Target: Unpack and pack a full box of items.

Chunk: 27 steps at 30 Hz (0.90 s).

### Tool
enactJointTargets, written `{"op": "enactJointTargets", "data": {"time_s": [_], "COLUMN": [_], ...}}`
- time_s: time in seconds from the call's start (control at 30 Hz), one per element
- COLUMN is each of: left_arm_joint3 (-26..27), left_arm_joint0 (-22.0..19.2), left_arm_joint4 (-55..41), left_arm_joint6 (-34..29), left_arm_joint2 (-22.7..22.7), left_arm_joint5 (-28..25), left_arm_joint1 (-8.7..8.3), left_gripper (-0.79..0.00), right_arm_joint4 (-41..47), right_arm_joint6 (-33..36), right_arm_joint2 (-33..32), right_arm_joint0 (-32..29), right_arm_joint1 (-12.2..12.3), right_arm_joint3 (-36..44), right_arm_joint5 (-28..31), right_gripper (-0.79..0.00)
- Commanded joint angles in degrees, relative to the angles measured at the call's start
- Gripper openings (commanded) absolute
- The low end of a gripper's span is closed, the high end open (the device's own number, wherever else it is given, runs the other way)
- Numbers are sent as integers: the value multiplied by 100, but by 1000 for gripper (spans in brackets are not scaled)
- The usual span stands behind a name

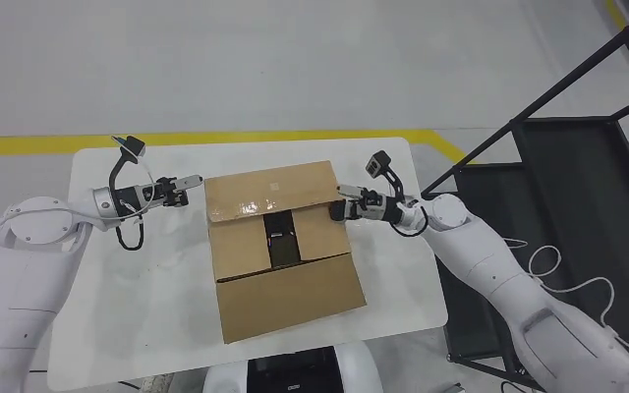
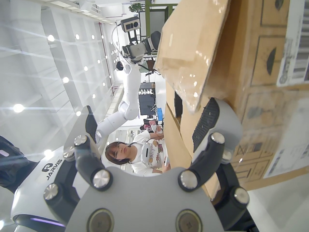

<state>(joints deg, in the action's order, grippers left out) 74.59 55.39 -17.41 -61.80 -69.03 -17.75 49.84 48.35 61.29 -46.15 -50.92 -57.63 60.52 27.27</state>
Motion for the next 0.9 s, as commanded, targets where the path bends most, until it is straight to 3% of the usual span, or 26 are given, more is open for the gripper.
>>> {"op": "enactJointTargets", "data": {"time_s": [0.0,0.43,0.7,0.87], "left_arm_joint3": [0,193,108,-207], "left_arm_joint0": [0,68,-286,-737], "left_arm_joint4": [0,-3,-33,260], "left_arm_joint6": [0,116,234,677], "left_arm_joint2": [0,105,413,649], "left_arm_joint5": [0,156,-415,-922], "left_arm_joint1": [0,48,191,325], "left_gripper": [0,0,0,0], "right_arm_joint4": [33,333,-741,-1021], "right_arm_joint6": [-13,-672,-1764,-2019], "right_arm_joint2": [23,136,469,591], "right_arm_joint0": [140,772,1250,1380], "right_arm_joint1": [-74,-602,-969,-1151], "right_arm_joint3": [-115,-558,-1112,-1334], "right_arm_joint5": [78,938,1327,1357], "right_gripper": [0,0,0,0]}}
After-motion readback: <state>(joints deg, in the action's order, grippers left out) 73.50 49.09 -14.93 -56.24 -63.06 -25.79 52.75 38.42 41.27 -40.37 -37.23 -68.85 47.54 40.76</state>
